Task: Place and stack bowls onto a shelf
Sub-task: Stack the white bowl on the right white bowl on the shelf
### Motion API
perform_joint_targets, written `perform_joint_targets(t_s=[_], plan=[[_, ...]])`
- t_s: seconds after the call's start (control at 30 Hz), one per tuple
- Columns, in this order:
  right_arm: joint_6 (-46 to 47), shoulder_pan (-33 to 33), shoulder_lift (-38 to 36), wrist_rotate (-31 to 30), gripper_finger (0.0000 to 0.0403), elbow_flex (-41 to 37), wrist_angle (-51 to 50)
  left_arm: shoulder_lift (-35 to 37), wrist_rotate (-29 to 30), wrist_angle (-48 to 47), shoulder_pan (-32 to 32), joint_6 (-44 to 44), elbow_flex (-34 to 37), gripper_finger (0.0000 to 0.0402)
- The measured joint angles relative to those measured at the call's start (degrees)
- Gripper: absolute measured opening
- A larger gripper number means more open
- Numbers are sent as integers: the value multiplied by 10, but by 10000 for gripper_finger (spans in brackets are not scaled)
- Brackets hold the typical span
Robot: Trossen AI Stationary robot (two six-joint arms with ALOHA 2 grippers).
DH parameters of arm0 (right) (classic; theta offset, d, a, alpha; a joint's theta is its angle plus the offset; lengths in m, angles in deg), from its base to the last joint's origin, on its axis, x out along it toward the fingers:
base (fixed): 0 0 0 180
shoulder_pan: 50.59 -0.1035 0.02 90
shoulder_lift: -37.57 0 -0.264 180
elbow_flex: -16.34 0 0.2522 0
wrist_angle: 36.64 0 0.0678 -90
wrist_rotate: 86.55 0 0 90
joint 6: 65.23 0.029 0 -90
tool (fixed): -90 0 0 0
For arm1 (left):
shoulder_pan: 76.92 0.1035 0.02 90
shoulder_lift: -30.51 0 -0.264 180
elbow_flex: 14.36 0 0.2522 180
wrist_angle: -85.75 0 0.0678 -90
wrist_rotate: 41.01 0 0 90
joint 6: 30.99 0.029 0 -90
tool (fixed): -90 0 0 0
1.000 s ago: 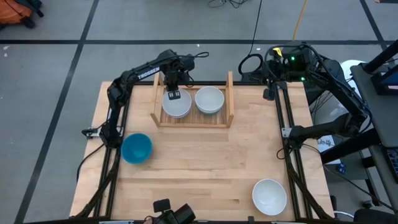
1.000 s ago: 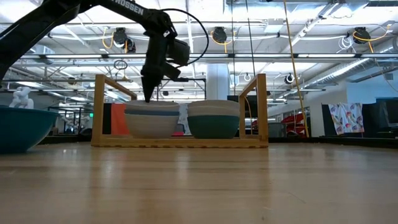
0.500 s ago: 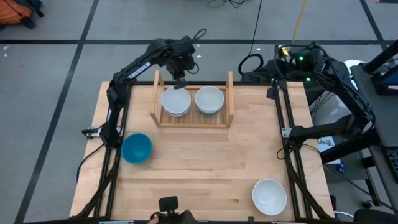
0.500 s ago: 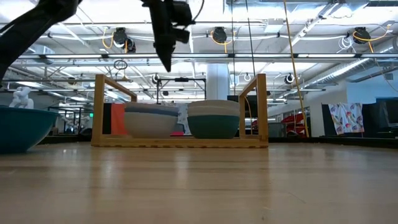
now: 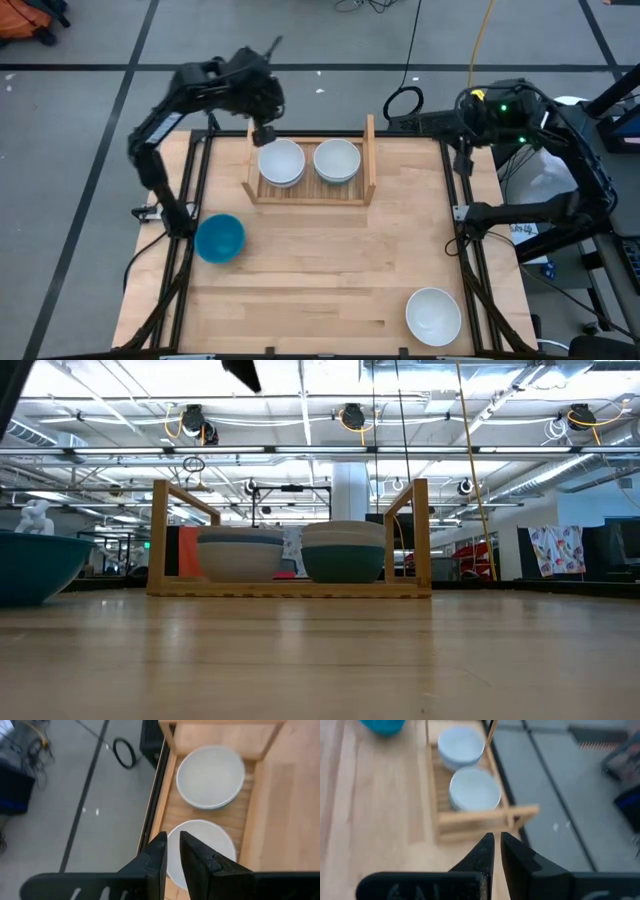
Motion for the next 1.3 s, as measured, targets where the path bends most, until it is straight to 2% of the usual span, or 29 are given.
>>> perform_joint_targets(t_s=[0.13, 0.27, 0.43, 0.67, 0.83, 0.93, 1.17, 1.3], plan=[[43, 0, -3, -24, 29, 0, -77, 46, 0, 0, -27, -23, 0, 58], [96, 0, -3, -20, 29, -1, -134, 82, -1, 0, -44, -48, 0, 58], [170, 0, -11, 102, 29, -9, -131, 116, 0, -1, -58, -80, 0, 58], [256, 0, -12, 143, 30, -27, -132, 144, 1, -11, -71, -90, 0, 58], [294, -6, -20, 212, 30, -93, -132, 151, 1, -45, -75, -91, 0, 58], [321, -25, -21, 233, 30, -149, -133, 152, 1, -46, -75, -92, 0, 58], [303, -58, -22, 232, 5, -274, -102, 154, 1, -46, -75, -75, 0, 58], [312, -68, -21, 245, 6, -332, -57, 154, 1, -46, -75, -76, 0, 58]])
